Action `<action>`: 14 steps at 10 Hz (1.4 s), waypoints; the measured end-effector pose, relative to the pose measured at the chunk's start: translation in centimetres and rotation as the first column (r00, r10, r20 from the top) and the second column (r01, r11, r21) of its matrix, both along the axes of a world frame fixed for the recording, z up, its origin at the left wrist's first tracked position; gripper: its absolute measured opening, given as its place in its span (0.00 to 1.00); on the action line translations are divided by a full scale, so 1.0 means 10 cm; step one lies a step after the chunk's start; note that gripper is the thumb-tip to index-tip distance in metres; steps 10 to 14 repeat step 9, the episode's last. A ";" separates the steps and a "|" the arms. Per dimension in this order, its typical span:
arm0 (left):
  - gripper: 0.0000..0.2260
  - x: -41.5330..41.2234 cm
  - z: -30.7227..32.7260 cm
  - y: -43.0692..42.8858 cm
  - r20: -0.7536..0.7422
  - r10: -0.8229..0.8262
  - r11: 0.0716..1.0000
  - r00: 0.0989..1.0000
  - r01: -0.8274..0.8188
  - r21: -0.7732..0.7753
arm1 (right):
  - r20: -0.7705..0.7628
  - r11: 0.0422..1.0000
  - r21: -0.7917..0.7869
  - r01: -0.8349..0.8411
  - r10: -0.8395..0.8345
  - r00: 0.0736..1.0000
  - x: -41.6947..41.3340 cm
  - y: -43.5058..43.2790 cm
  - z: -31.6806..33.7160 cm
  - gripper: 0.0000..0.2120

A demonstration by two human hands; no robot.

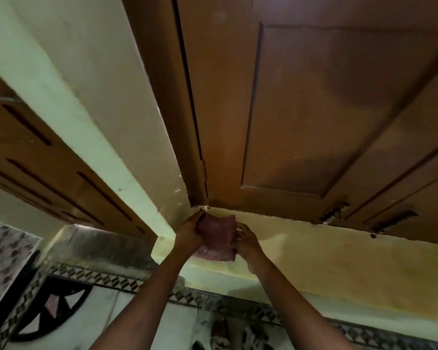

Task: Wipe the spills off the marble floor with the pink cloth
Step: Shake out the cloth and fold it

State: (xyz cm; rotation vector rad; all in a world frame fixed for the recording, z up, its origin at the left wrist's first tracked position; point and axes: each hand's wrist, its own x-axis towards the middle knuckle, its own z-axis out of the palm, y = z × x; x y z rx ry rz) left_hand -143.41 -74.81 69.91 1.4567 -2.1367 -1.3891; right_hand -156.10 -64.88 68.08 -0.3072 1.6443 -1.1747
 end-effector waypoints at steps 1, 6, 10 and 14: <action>0.25 -0.12 -0.16 -0.14 0.108 -0.033 0.999 0.994 0.031 0.021 | -0.153 0.998 0.044 0.038 -0.031 0.988 0.01 -0.20 -0.19 0.19; 0.21 -0.11 -0.13 0.04 0.101 0.079 0.958 0.992 -0.048 -0.283 | -0.704 0.956 0.210 -0.207 0.294 0.646 0.03 0.00 -0.20 0.25; 0.25 0.21 0.36 0.44 -0.053 0.022 0.888 0.998 -0.044 -0.459 | -0.876 0.983 0.005 -0.183 0.092 0.473 0.14 0.32 0.45 0.29; 0.25 0.21 0.36 0.44 -0.053 0.022 0.888 0.998 -0.044 -0.459 | -0.876 0.983 0.005 -0.183 0.092 0.473 0.14 0.32 0.45 0.29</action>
